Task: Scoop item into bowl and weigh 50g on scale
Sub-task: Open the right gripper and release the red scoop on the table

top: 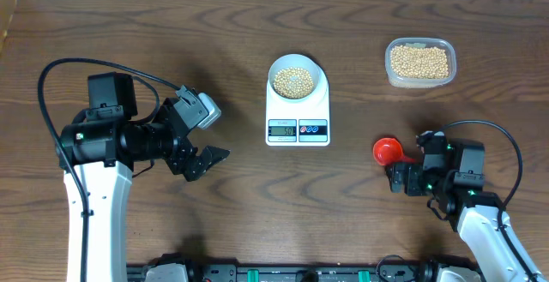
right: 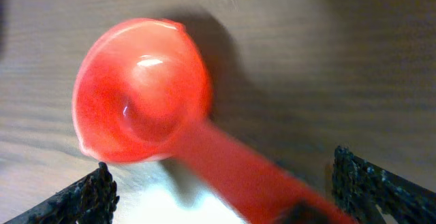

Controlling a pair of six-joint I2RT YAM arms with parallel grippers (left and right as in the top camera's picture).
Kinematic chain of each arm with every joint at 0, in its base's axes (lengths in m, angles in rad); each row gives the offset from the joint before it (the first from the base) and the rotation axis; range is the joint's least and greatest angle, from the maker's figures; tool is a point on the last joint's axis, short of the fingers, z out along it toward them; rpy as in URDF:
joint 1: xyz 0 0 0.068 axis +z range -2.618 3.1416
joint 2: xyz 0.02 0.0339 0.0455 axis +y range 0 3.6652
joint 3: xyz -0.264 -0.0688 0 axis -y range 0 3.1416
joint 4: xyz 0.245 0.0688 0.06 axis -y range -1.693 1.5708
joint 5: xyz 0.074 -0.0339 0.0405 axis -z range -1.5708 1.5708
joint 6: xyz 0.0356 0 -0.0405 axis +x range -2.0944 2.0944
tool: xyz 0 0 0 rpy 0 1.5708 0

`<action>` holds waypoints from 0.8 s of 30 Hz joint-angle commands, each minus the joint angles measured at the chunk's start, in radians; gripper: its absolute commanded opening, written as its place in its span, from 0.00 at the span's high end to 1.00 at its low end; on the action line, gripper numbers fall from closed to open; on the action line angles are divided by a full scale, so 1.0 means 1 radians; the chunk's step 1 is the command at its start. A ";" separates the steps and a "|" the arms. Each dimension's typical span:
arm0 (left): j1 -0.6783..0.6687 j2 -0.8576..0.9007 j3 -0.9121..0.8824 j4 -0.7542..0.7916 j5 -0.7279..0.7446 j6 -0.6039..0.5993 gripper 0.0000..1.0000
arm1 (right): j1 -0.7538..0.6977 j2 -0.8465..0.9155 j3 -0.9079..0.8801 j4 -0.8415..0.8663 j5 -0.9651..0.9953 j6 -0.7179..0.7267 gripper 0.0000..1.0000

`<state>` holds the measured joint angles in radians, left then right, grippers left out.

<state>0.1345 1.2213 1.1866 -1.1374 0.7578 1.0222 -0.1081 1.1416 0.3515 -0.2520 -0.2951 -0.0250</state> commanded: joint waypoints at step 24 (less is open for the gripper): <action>-0.001 -0.006 0.026 -0.003 0.016 0.013 0.07 | 0.025 -0.039 0.032 0.158 -0.008 -0.067 0.01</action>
<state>0.1345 1.2213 1.1866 -1.1374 0.7578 1.0222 -0.0906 1.1130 0.3607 -0.0792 -0.4366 0.0151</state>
